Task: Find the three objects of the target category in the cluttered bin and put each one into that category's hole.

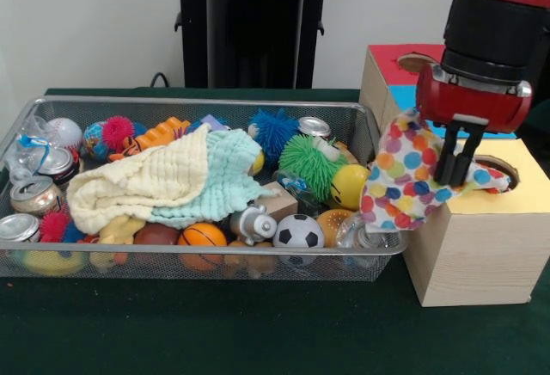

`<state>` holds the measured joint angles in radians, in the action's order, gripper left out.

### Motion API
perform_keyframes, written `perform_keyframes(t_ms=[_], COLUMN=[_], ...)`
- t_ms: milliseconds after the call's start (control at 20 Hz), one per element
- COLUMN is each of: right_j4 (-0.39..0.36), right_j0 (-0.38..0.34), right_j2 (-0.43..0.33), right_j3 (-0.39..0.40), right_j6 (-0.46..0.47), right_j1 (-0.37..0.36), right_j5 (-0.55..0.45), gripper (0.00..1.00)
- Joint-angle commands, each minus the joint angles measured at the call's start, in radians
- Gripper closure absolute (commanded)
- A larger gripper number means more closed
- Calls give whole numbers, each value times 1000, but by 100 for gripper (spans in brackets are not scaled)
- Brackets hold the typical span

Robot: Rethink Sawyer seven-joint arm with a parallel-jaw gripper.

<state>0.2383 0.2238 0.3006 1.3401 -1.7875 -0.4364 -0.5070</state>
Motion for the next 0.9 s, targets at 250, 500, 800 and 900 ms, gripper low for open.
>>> perform_keyframes(t_ms=[250, 500, 800, 900], right_j4=[46, 51, 70, 80], right_j0=[-51, -61, -64, -58], right_j2=[-194, -213, -247, -255], right_j3=[124, 162, 211, 226], right_j6=[-112, -120, -143, -169], right_j1=[7, -4, -18, -22], right_j5=[-268, -247, -179, -114], gripper=[100, 100, 100, 100])
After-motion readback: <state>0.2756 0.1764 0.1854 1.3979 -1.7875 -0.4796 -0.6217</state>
